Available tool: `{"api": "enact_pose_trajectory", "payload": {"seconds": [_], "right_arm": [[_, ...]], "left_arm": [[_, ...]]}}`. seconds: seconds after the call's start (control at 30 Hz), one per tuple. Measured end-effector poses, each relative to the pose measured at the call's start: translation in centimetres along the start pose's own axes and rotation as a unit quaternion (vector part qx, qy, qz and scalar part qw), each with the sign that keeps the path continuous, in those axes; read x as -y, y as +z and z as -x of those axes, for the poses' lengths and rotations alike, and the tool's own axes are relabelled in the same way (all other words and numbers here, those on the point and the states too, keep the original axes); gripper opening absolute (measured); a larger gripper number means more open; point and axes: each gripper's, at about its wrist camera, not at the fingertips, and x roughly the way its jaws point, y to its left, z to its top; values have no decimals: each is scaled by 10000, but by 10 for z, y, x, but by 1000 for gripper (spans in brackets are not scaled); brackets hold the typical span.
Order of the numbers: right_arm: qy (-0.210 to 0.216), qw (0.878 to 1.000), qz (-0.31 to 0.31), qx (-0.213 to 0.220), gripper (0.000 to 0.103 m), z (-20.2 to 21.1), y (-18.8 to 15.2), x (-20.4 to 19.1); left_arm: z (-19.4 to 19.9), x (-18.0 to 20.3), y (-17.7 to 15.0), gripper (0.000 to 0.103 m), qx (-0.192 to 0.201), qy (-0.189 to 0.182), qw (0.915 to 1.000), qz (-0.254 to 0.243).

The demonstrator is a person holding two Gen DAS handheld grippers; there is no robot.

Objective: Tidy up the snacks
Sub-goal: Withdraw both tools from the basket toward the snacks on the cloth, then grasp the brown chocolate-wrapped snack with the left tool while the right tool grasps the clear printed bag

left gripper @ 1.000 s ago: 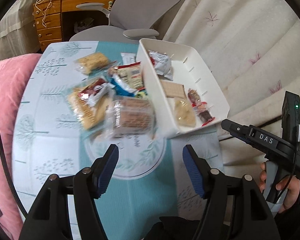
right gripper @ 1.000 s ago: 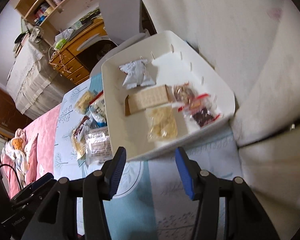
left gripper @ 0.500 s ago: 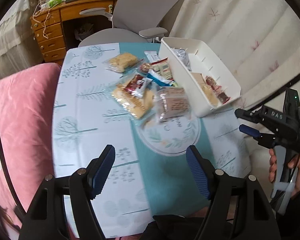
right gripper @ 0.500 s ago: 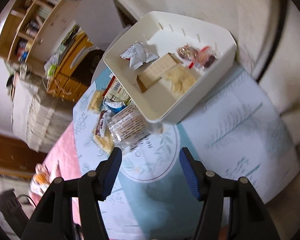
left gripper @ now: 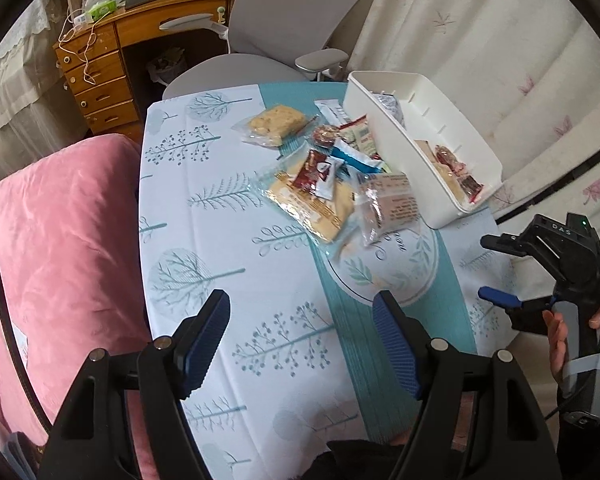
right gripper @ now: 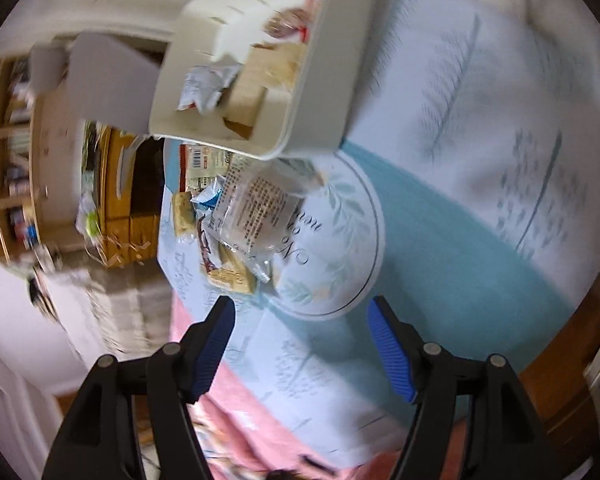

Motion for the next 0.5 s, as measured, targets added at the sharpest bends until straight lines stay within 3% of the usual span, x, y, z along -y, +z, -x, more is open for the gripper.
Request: {"api": "enact_pose_trajectory", "payload": {"seconds": [0.23,0.5], "right_arm": [[114,9969,-778,90,69,-23,5,-9],[218,9850,-1692,253,69,-59,8,-18]], "left_arm": [[-25,-1,32,74,-88,254,9995,-156],[-74,9,66,75,-246,378,9977,-498]]}}
